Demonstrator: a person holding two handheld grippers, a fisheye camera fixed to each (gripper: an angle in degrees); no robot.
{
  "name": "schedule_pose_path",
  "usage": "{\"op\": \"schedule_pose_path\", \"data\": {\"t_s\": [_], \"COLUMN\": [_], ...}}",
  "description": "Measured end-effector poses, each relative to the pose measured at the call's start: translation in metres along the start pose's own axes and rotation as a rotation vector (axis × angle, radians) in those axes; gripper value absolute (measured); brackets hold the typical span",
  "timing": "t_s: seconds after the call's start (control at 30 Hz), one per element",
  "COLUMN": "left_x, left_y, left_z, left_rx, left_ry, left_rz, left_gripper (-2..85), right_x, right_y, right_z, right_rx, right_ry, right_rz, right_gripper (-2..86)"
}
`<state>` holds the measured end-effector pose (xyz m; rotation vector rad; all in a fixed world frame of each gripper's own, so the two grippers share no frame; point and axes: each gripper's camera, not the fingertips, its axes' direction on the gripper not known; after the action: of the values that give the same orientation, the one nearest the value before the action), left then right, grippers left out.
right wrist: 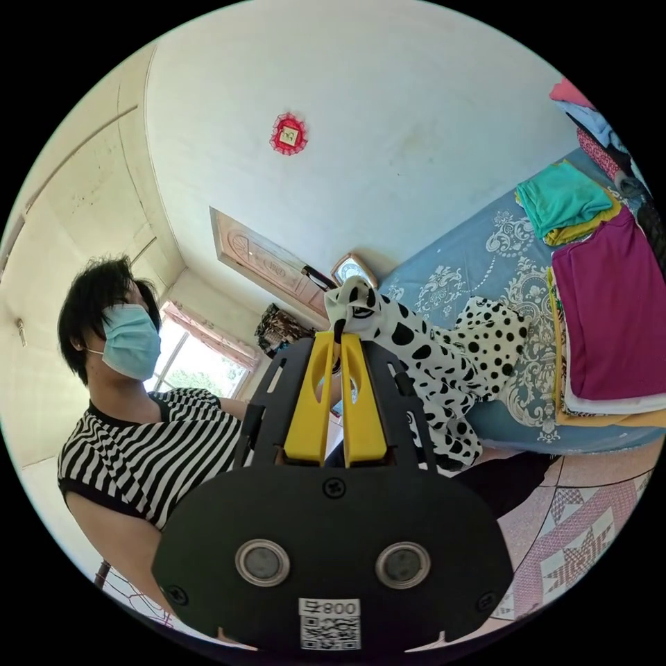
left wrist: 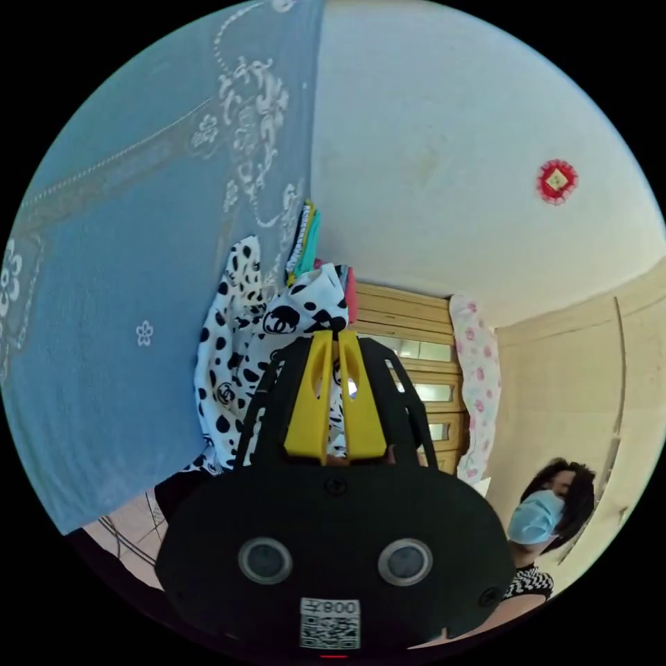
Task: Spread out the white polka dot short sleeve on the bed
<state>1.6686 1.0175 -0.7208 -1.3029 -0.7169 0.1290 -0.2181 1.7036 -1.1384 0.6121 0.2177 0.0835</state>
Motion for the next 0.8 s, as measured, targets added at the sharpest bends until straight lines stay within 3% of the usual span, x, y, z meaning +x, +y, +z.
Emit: {"op": "schedule_pose_path", "data": {"t_s": [0.27,0.5,0.8], "left_x": [0.162,0.309,0.433], "left_y": [0.090,0.201,0.345], "left_z": [-0.097,-0.169,-0.226], "left_rx": [0.090,0.108,0.108], "left_ry": [0.152,0.170,0.153], "left_rz": [0.318,0.649,0.934], "left_gripper": [1.3,1.2,1.2], "right_x": [-0.079,-0.168,-0.258], "right_y": [0.007,0.018,0.042], "right_z": [-0.021,-0.035,-0.059], "right_rx": [0.060,0.098,0.161], "right_ry": [-0.034,-0.053,-0.084], "right_rz": [-0.157,-0.344,-0.535], "right_gripper": [1.4,1.3,1.3]}}
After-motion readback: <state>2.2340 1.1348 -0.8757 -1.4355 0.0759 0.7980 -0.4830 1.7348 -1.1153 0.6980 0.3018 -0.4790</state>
